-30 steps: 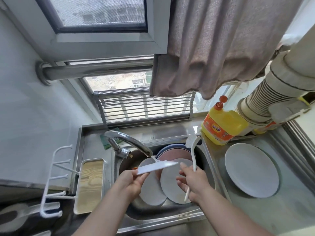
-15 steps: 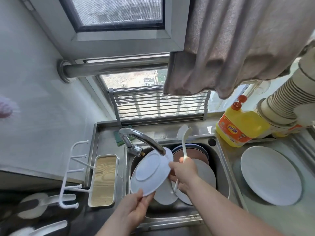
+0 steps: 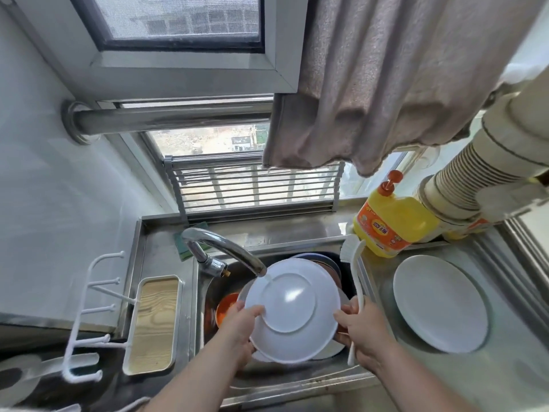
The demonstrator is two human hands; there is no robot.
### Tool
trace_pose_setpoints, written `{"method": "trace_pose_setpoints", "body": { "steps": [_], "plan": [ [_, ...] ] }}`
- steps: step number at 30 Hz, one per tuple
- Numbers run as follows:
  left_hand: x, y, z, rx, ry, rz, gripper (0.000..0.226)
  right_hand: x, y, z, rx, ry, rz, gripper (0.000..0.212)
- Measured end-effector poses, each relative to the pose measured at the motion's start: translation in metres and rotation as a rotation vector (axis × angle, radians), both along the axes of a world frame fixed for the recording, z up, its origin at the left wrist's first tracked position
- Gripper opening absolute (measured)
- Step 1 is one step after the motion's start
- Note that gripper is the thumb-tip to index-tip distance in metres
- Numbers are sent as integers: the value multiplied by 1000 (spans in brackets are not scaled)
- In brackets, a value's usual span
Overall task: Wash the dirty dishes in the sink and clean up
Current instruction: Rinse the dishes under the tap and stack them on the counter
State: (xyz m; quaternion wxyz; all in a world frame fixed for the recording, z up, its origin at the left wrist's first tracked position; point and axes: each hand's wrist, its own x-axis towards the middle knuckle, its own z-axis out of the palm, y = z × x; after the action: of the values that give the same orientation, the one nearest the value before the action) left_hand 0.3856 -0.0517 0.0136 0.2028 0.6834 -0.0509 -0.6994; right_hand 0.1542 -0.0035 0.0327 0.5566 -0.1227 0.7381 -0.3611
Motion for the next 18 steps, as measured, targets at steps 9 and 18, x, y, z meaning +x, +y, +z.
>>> {"method": "trace_pose_setpoints", "body": {
  "steps": [9, 18],
  "plan": [
    [-35, -36, -3, -171, -20, -37, 16, -21, 8, 0, -60, 60, -13, 49],
    [-6, -36, -2, -203, 83, 85, 30, -13, -8, -34, 44, -90, -206, 46]
  ]
}}
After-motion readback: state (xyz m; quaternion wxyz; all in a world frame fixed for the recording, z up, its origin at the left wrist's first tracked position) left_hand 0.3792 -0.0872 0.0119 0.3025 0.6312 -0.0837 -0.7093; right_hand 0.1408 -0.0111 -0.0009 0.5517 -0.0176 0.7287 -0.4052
